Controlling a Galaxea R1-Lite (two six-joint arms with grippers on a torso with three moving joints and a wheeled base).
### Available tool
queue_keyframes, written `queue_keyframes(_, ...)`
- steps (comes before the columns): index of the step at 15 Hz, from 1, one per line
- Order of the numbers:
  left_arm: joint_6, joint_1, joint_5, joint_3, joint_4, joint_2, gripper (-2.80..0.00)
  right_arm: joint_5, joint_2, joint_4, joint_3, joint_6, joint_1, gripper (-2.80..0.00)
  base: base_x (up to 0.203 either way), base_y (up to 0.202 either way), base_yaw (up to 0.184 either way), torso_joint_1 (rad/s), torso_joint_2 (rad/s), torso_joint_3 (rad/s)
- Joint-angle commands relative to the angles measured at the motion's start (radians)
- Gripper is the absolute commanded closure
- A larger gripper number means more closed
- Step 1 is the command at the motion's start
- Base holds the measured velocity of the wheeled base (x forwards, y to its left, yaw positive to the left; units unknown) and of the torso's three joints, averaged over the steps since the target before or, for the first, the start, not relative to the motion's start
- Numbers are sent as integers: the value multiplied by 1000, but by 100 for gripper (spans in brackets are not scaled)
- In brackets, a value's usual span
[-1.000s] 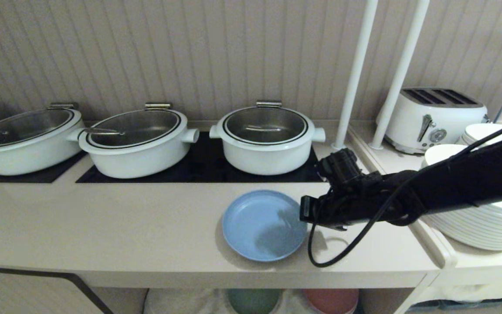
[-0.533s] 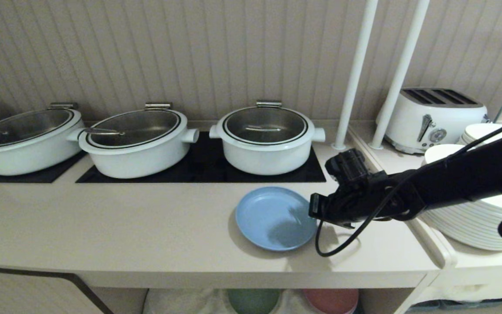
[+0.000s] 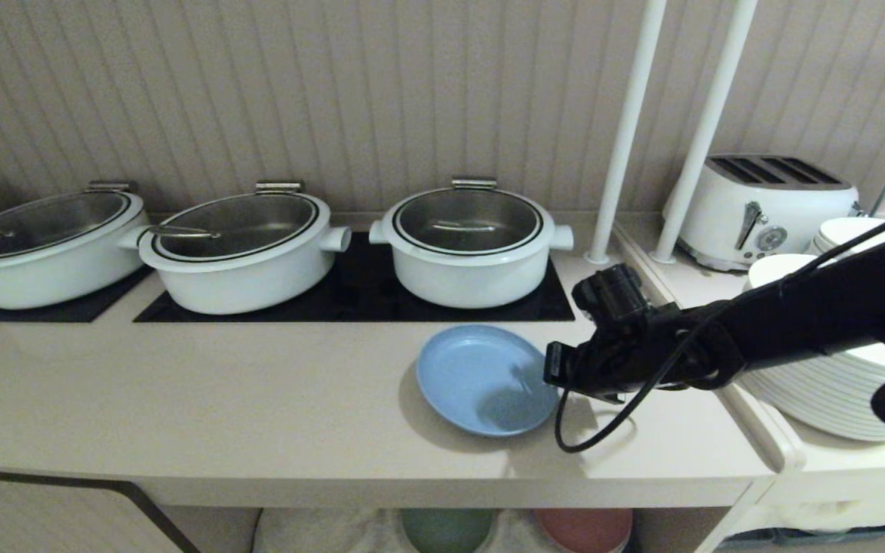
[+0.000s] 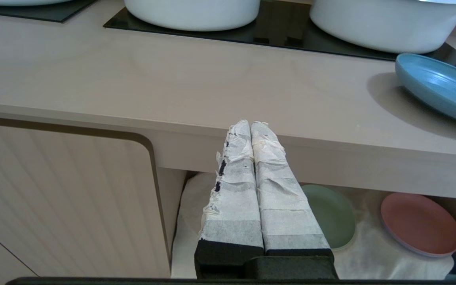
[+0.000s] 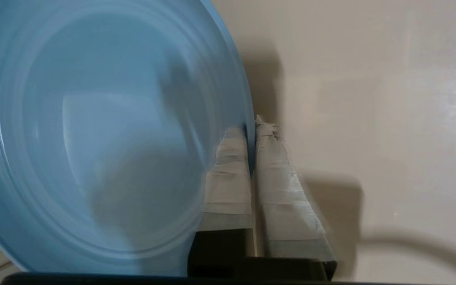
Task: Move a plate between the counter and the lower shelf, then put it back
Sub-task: Put the plate
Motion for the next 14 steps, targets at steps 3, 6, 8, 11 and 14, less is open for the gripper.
queue_keyframes(3, 0, 0, 1, 1, 0, 0, 0, -2, -3, -1, -16, 1, -1, -280, 0, 0, 0, 0, 0, 0)
queue_keyframes(6, 0, 0, 1, 1, 0, 0, 0, -7, -4, -2, -32, 1, -1, -280, 0, 0, 0, 0, 0, 0)
queue_keyframes(8, 0, 0, 1, 0, 0, 0, 0, -7, -9, -2, -33, -1, -1, -280, 0, 0, 0, 0, 0, 0)
queue_keyframes(11, 0, 0, 1, 1, 0, 0, 0, -22, -24, -1, -33, -1, -1, -280, 0, 0, 0, 0, 0, 0)
queue_keyframes(14, 0, 0, 1, 1, 0, 0, 0, -24, -57, 8, -25, -5, -1, -280, 0, 0, 0, 0, 0, 0)
